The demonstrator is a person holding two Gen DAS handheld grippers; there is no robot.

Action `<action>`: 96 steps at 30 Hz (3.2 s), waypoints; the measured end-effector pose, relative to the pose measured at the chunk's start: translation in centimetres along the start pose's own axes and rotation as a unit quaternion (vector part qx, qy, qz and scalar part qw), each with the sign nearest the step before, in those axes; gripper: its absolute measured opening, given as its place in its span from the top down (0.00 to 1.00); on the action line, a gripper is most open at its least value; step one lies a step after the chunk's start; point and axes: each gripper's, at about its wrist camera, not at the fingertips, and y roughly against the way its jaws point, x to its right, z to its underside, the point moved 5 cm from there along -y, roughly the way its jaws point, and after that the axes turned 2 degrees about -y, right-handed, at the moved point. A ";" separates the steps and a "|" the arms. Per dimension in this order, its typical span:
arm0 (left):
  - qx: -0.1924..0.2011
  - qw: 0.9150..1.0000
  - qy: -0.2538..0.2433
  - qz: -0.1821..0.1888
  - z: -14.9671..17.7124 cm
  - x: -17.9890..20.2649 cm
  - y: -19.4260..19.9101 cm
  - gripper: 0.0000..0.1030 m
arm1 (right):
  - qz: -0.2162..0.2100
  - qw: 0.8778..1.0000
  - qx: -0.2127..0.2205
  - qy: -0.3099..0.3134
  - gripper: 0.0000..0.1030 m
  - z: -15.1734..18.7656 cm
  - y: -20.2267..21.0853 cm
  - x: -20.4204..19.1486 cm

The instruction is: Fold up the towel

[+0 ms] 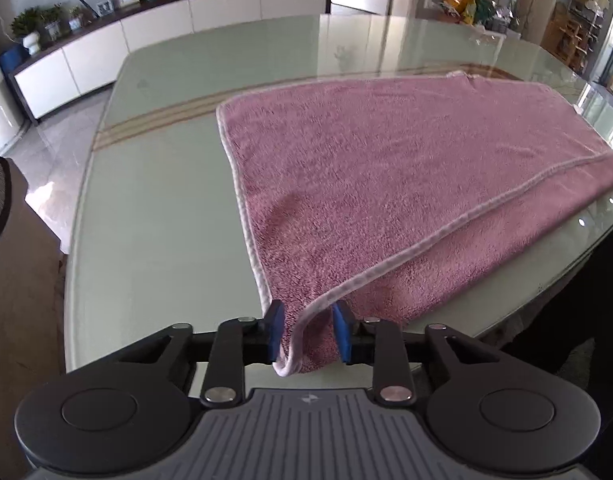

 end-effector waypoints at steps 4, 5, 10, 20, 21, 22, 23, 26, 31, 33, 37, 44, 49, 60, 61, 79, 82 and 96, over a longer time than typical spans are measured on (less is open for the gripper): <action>-0.004 1.000 0.000 0.006 0.2 0.2 -0.3 0.97 | 0.001 1.000 -0.001 0.000 0.95 -0.1 0.1 0.1; -0.001 1.000 0.002 0.007 0.2 0.2 -0.2 0.97 | 0.002 1.000 -0.001 0.001 0.95 -0.1 0.1 0.1; 0.026 0.999 0.019 0.005 0.0 -0.1 0.6 0.98 | 0.009 1.000 -0.001 0.002 0.95 -0.2 0.0 0.3; 0.068 0.996 0.053 -0.018 -1.3 -0.9 2.7 0.98 | 0.026 0.999 0.011 0.015 0.97 -1.0 0.7 0.3; 0.073 0.995 0.064 -0.020 -1.6 -1.2 2.9 0.98 | 0.026 0.999 0.013 0.018 0.97 -1.3 0.8 0.2; 0.077 0.994 0.071 -0.020 -1.9 -1.4 3.0 0.98 | 0.025 0.999 0.016 0.018 0.97 -1.6 0.9 0.1; 0.080 0.994 0.075 -0.020 -2.1 -1.5 3.3 0.98 | 0.024 0.999 0.020 0.018 0.97 -1.9 0.9 0.1; 0.090 0.993 0.079 -0.022 -3.1 -1.8 3.9 0.98 | 0.024 0.999 0.030 0.023 0.97 -3.2 1.1 0.0; 0.110 0.990 0.088 -0.026 -5.9 -3.1 4.6 0.98 | 0.024 0.998 0.047 0.031 0.97 -6.2 0.7 -0.4; 0.115 0.989 0.092 -0.028 -6.9 -3.6 4.5 0.98 | 0.024 0.998 0.053 0.033 0.97 -7.6 0.1 -0.5; 0.121 0.987 0.104 -0.035 -10.5 -5.5 3.7 0.98 | 0.018 0.998 0.057 0.028 0.97 -10.4 -2.0 -0.5; 0.088 0.989 0.108 -0.044 -14.1 -7.2 -0.7 0.98 | 0.029 0.998 0.045 0.012 0.97 -13.6 -7.2 0.7; 0.078 0.990 0.111 -0.048 -16.3 -8.2 -3.1 0.98 | 0.045 0.998 0.030 -0.010 0.97 -14.7 -10.3 2.6; 0.050 0.992 0.104 -0.057 -19.6 -9.4 -6.9 0.97 | 0.067 0.997 0.012 -0.035 0.97 -15.2 -14.0 4.8; 0.049 0.992 0.102 -0.059 -19.9 -9.5 -7.1 0.97 | 0.069 0.997 0.013 -0.037 0.97 -15.3 -14.1 5.0; -0.001 0.994 0.088 -0.064 -19.3 -10.5 -10.3 0.96 | 0.043 0.995 -0.055 -0.064 0.82 -14.9 -15.5 4.8; -0.001 0.994 0.088 -0.063 -19.0 -10.6 -10.4 0.96 | 0.062 0.994 -0.063 -0.064 0.73 -14.8 -15.8 4.7; -0.005 0.994 0.084 -0.063 -19.1 -10.2 -11.0 0.96 | 0.086 0.992 -0.081 -0.054 0.84 -15.5 -16.9 4.8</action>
